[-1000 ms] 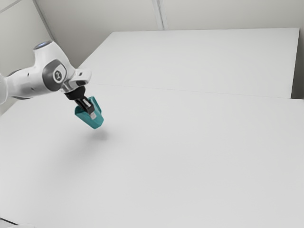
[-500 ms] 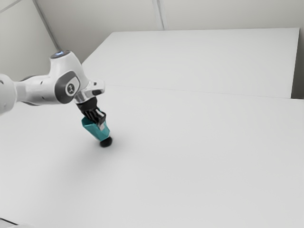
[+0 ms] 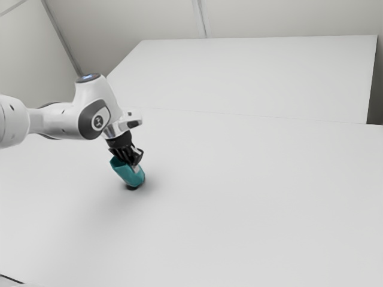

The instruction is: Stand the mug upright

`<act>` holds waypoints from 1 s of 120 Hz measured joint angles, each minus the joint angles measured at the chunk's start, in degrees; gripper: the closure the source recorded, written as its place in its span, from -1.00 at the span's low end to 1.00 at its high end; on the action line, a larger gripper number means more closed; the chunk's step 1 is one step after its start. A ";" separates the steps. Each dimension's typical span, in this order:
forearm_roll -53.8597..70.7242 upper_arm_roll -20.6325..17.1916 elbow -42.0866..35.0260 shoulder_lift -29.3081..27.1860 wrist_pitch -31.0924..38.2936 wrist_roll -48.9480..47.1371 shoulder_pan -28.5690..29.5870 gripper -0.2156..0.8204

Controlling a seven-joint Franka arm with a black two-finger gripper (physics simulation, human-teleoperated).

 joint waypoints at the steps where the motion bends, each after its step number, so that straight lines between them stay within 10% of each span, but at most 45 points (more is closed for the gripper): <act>1: 0.05 0.00 -0.02 0.03 0.05 -0.10 -0.02 0.93; 18: 0.61 0.00 -0.57 0.42 0.94 -1.64 -0.18 0.89; 61: 0.52 -0.80 -0.97 -1.82 1.41 -3.71 -0.15 -0.26; 120: -0.54 -1.36 13.74 -5.71 -11.50 -4.79 0.49 -0.55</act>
